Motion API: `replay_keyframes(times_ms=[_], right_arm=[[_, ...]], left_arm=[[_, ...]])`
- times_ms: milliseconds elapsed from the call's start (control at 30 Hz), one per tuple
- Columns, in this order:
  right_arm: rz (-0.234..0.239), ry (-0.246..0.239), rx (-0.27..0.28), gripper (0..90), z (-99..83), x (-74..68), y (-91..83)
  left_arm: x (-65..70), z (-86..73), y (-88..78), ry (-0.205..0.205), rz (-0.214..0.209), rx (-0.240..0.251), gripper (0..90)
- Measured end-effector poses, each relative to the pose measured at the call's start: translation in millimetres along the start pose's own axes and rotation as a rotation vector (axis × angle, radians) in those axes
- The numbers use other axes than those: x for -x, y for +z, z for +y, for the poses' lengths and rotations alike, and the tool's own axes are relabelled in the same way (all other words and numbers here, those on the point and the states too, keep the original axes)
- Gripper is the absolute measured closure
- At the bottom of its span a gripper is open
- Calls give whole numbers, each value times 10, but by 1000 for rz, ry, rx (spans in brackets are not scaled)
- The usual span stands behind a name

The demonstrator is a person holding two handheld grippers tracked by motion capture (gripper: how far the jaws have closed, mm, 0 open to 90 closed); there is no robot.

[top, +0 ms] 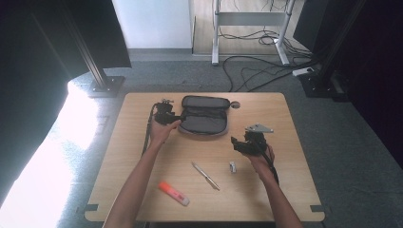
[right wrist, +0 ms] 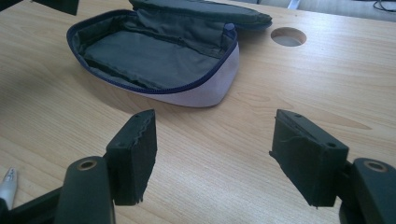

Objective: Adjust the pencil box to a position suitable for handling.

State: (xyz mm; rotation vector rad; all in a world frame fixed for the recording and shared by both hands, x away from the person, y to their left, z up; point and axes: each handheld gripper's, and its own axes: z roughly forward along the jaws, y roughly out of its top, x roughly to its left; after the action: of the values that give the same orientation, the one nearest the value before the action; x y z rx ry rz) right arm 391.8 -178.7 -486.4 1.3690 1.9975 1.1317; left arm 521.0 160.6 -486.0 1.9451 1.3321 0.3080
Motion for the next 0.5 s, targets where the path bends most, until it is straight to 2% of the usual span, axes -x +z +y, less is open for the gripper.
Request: replay_keyframes(times_ms=[167, 500], right_arm=[[3, -5, -8, 313, 13, -35, 56], [-1, -12, -8, 316, 91, -60, 87]], left_arm=[[-38, -31, 102, -4, 11, -13, 394], [-14, -69, 235, -2, 28, -26, 434]])
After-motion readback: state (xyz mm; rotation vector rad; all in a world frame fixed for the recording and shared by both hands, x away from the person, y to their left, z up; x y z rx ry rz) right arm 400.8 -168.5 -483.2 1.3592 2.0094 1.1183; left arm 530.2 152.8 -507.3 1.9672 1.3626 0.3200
